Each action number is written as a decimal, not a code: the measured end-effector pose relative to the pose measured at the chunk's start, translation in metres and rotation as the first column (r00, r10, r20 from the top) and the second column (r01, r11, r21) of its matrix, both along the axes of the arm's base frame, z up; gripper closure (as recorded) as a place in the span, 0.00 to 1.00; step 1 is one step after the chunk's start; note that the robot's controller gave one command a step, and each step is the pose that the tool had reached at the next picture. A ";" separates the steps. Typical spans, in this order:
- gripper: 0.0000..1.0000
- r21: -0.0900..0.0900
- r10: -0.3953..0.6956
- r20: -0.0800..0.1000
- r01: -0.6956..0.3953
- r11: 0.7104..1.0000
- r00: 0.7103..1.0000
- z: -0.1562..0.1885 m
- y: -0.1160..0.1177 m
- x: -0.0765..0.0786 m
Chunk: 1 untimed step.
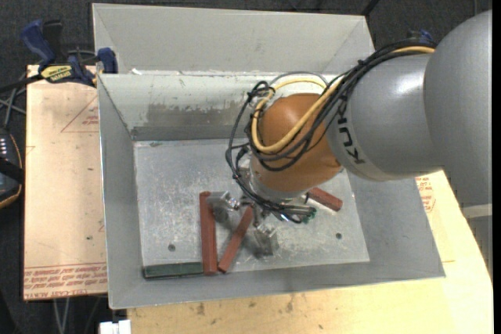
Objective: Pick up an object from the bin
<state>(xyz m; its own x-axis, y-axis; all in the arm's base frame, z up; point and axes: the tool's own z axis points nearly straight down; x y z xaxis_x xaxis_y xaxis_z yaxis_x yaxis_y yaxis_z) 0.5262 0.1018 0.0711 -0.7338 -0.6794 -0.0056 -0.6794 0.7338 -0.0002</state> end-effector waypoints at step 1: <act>1.00 -0.003 0.224 -0.002 -0.224 0.975 0.975 0.000 0.022 -0.004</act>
Offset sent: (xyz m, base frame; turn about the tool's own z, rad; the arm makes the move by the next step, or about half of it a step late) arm 0.0000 0.0000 0.0000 0.0000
